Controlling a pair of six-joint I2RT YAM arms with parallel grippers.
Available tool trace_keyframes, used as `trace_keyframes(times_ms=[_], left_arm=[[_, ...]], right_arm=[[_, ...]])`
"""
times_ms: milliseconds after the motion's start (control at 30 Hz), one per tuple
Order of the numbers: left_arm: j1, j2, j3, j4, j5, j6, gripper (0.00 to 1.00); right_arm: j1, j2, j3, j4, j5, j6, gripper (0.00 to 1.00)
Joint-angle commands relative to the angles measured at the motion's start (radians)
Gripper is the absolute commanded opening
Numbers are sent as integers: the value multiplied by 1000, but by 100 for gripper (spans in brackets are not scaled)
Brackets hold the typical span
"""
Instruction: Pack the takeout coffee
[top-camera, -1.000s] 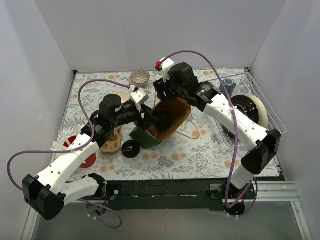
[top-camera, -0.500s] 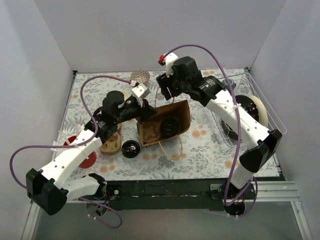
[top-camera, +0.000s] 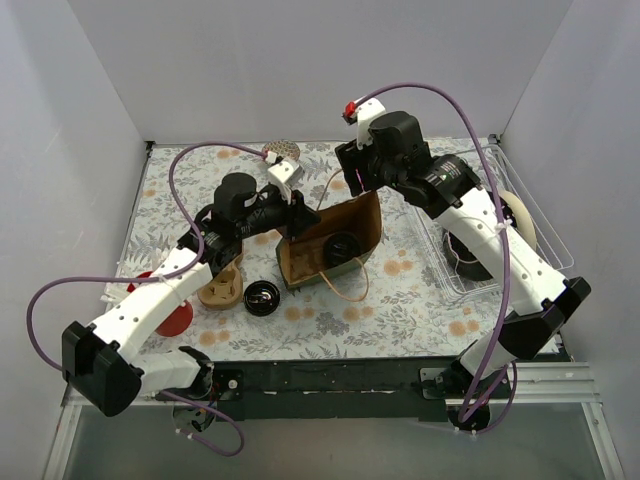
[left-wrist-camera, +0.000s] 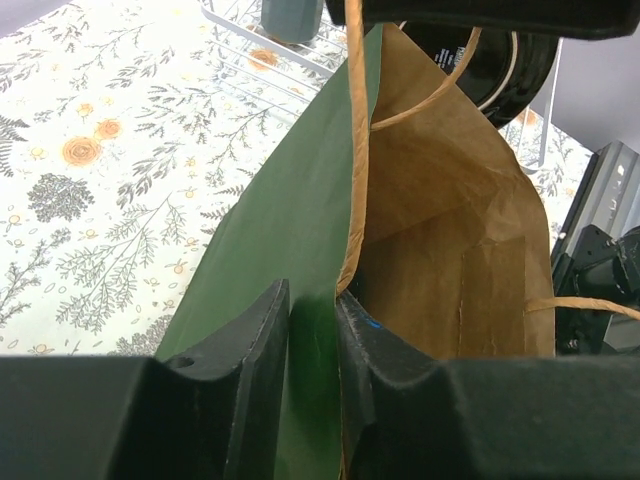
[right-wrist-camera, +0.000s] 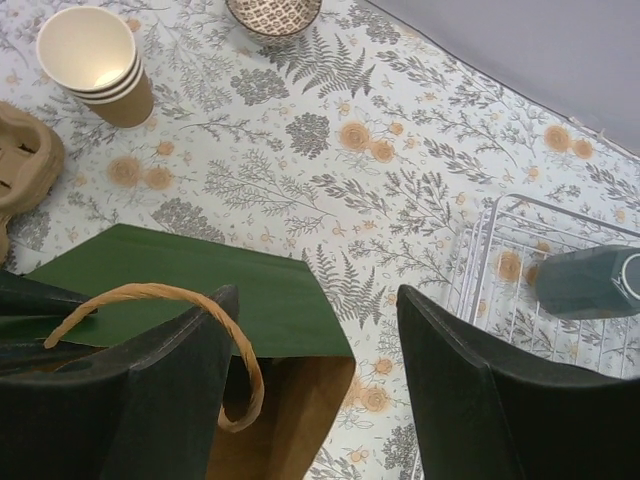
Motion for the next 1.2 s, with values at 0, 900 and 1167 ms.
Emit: trace_keyframes(times_ms=[0,900,1167], left_arm=[[2,30,61,-2,-13,4,24],[11,143,235,-26,-249,-48,68],[11,150,377,-131,-450,-118,86]], right_arm=[[-6,-20,68,12,86,27,72],[-6,-145,-21,46,157,26,75],[-8,-159,-17,9,150,85,74]])
